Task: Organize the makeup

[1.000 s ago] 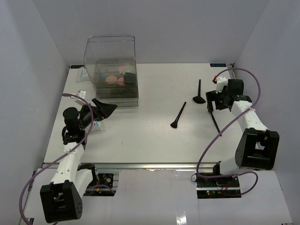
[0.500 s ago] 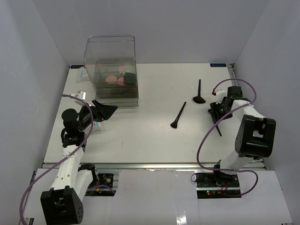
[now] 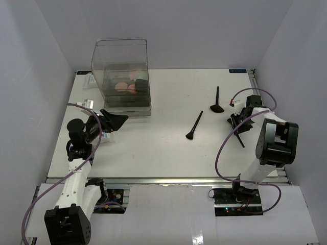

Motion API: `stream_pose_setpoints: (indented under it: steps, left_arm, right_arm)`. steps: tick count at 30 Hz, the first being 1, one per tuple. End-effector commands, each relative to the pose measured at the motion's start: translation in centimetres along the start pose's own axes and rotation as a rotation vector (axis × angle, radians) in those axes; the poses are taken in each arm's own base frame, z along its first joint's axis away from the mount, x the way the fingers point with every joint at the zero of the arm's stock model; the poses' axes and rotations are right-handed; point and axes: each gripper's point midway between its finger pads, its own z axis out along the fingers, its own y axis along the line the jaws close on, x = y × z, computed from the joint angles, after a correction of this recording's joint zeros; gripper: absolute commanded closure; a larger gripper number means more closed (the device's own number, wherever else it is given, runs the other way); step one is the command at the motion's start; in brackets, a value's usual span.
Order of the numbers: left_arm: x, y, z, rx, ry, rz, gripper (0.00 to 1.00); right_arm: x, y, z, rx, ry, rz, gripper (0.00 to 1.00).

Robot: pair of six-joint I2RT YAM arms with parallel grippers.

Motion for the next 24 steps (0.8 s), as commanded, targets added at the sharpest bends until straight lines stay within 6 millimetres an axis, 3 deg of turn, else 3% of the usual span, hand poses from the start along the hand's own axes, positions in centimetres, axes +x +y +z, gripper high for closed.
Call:
stream_pose_setpoints:
  steps: [1, 5, 8, 13, 14, 16, 20, 24]
  left_arm:
    - [-0.8, -1.0, -0.3, 0.024, -0.023, 0.044, 0.02]
    - [-1.3, -1.4, -0.4, 0.026, -0.036, 0.06, 0.02]
    - [-2.0, -1.6, -0.6, 0.012, -0.056, 0.072, 0.02]
    - [-3.2, -2.1, -0.9, -0.012, -0.088, 0.077, 0.02]
    - [-3.3, -2.2, -1.0, -0.016, -0.093, 0.077, 0.02]
    - [-3.7, -2.3, -1.2, -0.031, -0.111, 0.087, 0.02]
    - [-4.5, -2.7, -1.9, -0.076, -0.129, 0.097, 0.02]
    - [-5.1, -3.2, -2.5, -0.101, -0.13, 0.1, 0.02]
  right_arm:
    - [-0.3, 0.0, 0.1, -0.011, -0.006, -0.044, 0.85]
    - [-3.9, 1.5, -2.7, -0.042, -0.141, -0.188, 0.9]
    - [-7.2, 4.2, -5.5, -0.06, -0.241, -0.354, 0.92]
    - [-12.5, 15.9, -7.6, -0.149, -0.351, -0.76, 0.92]
    - [-13.3, 17.3, -8.0, -0.148, -0.367, -0.805, 0.92]
    - [-16.4, 23.1, -9.2, -0.183, -0.434, -0.946, 0.92]
    - [-22.0, 31.6, -11.5, -0.221, -0.567, -1.104, 0.92]
    - [-25.4, 38.3, -10.3, -0.254, -0.616, -1.163, 0.92]
